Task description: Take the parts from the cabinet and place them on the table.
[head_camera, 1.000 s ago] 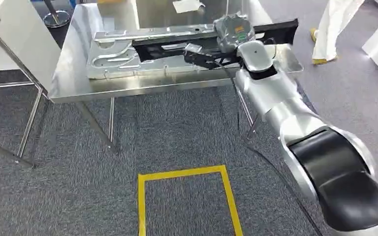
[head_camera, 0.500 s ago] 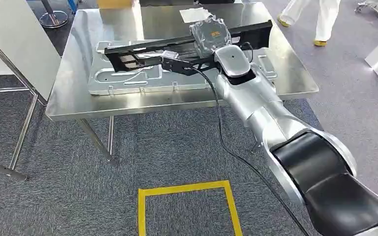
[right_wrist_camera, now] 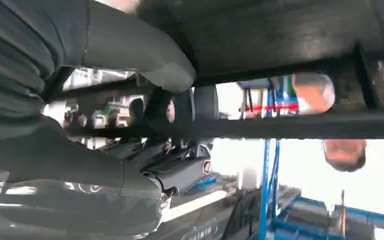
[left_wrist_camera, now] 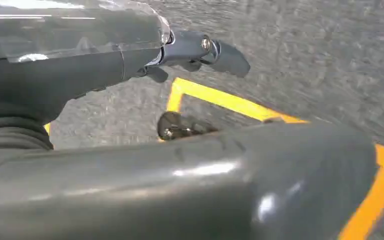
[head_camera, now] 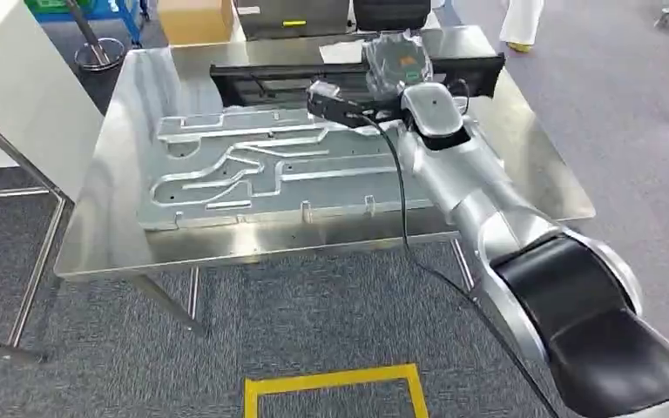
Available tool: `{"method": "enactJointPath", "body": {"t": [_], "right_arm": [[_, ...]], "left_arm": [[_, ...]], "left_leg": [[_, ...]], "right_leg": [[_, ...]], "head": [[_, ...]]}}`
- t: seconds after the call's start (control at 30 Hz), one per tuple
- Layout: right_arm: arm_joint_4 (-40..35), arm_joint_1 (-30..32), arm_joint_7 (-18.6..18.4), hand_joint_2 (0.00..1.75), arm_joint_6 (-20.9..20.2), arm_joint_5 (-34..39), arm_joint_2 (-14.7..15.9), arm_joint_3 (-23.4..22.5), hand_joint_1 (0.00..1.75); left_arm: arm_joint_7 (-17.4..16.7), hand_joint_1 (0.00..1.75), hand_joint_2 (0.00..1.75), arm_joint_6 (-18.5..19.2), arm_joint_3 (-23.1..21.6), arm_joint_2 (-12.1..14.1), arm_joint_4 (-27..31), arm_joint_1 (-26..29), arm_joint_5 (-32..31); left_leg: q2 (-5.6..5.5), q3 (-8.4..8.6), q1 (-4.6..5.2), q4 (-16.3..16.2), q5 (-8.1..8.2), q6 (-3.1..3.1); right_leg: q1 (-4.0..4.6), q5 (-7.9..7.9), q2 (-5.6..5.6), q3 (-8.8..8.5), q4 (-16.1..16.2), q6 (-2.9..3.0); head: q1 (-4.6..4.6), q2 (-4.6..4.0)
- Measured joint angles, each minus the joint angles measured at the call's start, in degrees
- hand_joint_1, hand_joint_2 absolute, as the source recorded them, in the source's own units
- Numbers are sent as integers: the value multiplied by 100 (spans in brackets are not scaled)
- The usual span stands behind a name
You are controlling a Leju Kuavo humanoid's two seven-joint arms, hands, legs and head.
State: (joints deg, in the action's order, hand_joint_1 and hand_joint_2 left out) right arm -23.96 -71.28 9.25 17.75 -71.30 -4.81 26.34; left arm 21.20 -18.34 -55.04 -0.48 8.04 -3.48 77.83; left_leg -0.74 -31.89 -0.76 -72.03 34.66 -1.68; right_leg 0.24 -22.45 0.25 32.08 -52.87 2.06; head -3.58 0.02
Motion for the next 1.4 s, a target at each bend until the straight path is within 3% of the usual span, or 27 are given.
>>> {"method": "enactJointPath", "body": {"t": [0.07, 0.1, 0.13, 0.17, 0.2, 0.23, 0.27, 0.3, 0.33, 0.37, 0.4, 0.5, 0.53, 0.6, 0.63, 0.67, 0.7, 0.73, 0.83, 0.9, 0.93, 1.0, 1.07, 1.1, 1.2, 1.27, 1.4], "right_arm": [[9, 42, -2, 175, -4, -9, -2, -2, 175], [7, 11, 0, 175, -11, -24, -2, -2, 175], [9, -7, 0, 175, -17, -24, -2, -2, 175], [9, -10, 4, 175, -24, -24, -2, -4, 175], [51, 25, 9, 175, -31, -26, 15, -9, 175], [99, 47, 15, 175, -31, -33, 4, -11, 175], [90, 50, 20, 175, -72, -39, -11, -13, 175], [51, 29, 33, 175, -63, -55, -9, -20, 175], [33, -81, 44, 175, -61, -68, -9, -28, 175], [22, -197, 50, 175, -57, -70, -13, -42, 175], [2, -276, 46, 175, -26, -70, 9, -63, 175], [7, -348, 48, 175, -24, -70, 31, -103, 175], [9, -330, 48, 175, -26, -70, 39, -105, 175], [9, -313, 48, 175, -31, -98, 50, -109, 175], [9, -313, 48, 175, -33, -107, 57, -111, 175], [7, -328, 48, 175, -33, -111, 68, -120, 175], [7, -331, 50, 175, -33, -127, 74, -133, 175], [7, -339, 52, 175, -33, -131, 87, -133, 175], [7, -313, 79, 175, -33, -146, 105, -133, 175], [7, -315, 79, 175, -31, -151, 120, -136, 175], [7, -321, 81, 175, -28, -153, 122, -138, 175], [9, -294, 85, 175, -28, -155, 122, -138, 175], [9, -244, 87, 175, -31, -155, 125, -138, 175], [9, -226, 94, 175, -33, -155, 127, -138, 175], [9, -214, 111, 175, -26, -157, 129, -142, 175], [9, -202, 114, 175, -20, -162, 157, -149, 175], [-2, -137, 116, 175, -13, -162, 190, -153, 175]], "left_arm": [[0, 0, 0, 0, 0, 2, 0, 11, -2], [0, 0, 0, 0, 0, 4, -2, 26, -2], [0, 0, 0, 0, 0, 7, -2, 45, -2], [-6, 0, 0, -24, 0, 9, -2, 61, 0], [-18, 0, 0, -50, 0, 37, -24, 104, 2], [-22, 0, 0, -66, 0, 37, -35, 115, 2], [-35, 0, 0, -76, 0, 35, -35, 98, 7], [-29, 0, 0, -90, 0, 37, -35, 96, 24], [-7, 0, 0, -90, 0, 35, -35, 77, 44], [33, 0, 0, -59, 2, 15, -31, 49, 85], [85, 0, 0, -41, 2, 17, -28, 15, 83], [107, 0, 0, -57, 4, 24, -28, -47, 83], [107, 0, 0, -70, 2, 22, -28, -64, 81], [101, 0, 0, -125, 2, 9, -28, -75, 68], [87, 0, 0, -142, 2, -2, -28, -76, 63], [70, 0, 0, -157, 2, -11, -28, -74, 57], [72, 0, 0, -160, 2, -15, -28, -74, 55], [74, 0, 0, -160, 2, -13, -28, -77, 57], [92, 0, 0, -151, 0, -15, -28, -56, 35], [96, 0, 0, -160, 0, -11, -28, -46, 22], [96, 0, 0, -166, -2, -13, -28, -44, 18], [92, 0, 0, -166, -7, -13, -28, -43, 15], [90, 0, 0, -166, -11, -17, -28, -48, 2], [85, 0, 0, -173, -13, -17, -28, -48, -4], [57, 0, 0, -216, -22, -9, -28, -46, -44], [55, 0, 0, -221, -28, 2, -28, -54, -48], [52, 0, 0, -223, -55, -4, -26, -71, -55]], "left_leg": [[5, -360, 6, 104, 598, -10], [11, -509, 6, 353, 677, 3], [13, -609, 22, 663, 408, 43], [7, -690, 30, 1050, -270, 110], [0, -761, 70, 1502, -1404, 217], [-12, -941, 152, 1849, -1742, 225], [-83, -869, 163, 1750, -1780, 259], [-58, -833, 163, 1701, -1748, 255], [-57, -804, 157, 1686, -1773, 265], [-38, -771, 70, 1787, -1946, 302], [-26, -740, 78, 1784, -1926, 316], [0, -700, 67, 1774, -1876, 360], [-2, -704, 62, 1761, -1835, 350], [-4, -705, 52, 1697, -1762, 328], [-4, -705, 46, 1661, -1739, 311], [-4, -710, 34, 1603, -1711, 280], [-4, -726, 32, 1569, -1694, 253], [-15, -732, 57, 1533, -1704, 224], [-21, -744, 28, 1585, -1762, 122], [-15, -818, 29, 1517, -1687, 58], [7, -926, 30, 1245, -1469, 50], [31, -1313, 9, 270, -1009, 27], [33, -1570, 9, -352, -846, 17], [34, -1510, 9, -251, -947, 22], [34, -773, 22, 1178, -1588, 121], [31, -626, 62, 1365, -1424, 165], [37, -583, 15, 1440, -1365, 235]], "right_leg": [[-8, -190, 24, -273, 28, -5], [-8, -308, 36, -429, 31, -17], [2, -385, 39, -564, 28, -31], [19, -489, 45, -691, 28, -46], [3, -589, 49, -747, 33, -53], [22, -697, 113, -827, -80, -111], [40, -876, 114, -907, -68, -138], [26, -1000, 119, -972, -58, -115], [30, -1025, 129, -1000, -50, -111], [53, -1060, 129, -1067, -104, -160], [49, -1186, 75, -1014, -265, -199], [-35, -1883, 39, -337, -1521, -275], [-63, -1933, 36, -120, -1818, -295], [-110, -1549, 27, -23, -1624, -322], [-119, -1294, 20, -112, -1300, -326], [-130, -898, 1, -309, -685, -331], [-131, -729, -30, -391, -393, -346], [-103, -682, -22, -321, -395, -346], [-52, -660, -5, -260, -446, -249], [-108, -563, -24, -280, -371, -150], [-113, -543, -16, -268, -367, -114], [-89, -543, -6, -260, -373, -97], [-60, -561, -3, -263, -388, -77], [-53, -577, 2, -271, -395, -78], [-36, -692, 19, -339, -435, -111], [-7, -727, 21, -296, -463, -175], [-31, -841, 7, -314, -472, -291]], "head": [[0, 0], [0, 0], [0, 0], [0, 0], [4, -2], [-4, 0], [11, 0], [4, 0], [4, 0], [7, 0], [10, 0], [31, 0], [31, 0], [31, 0], [31, 0], [31, 0], [31, 0], [28, 0], [26, 0], [26, 0], [22, 0], [20, 0], [20, 0], [20, 0], [22, 0], [20, 0], [22, 0]]}}
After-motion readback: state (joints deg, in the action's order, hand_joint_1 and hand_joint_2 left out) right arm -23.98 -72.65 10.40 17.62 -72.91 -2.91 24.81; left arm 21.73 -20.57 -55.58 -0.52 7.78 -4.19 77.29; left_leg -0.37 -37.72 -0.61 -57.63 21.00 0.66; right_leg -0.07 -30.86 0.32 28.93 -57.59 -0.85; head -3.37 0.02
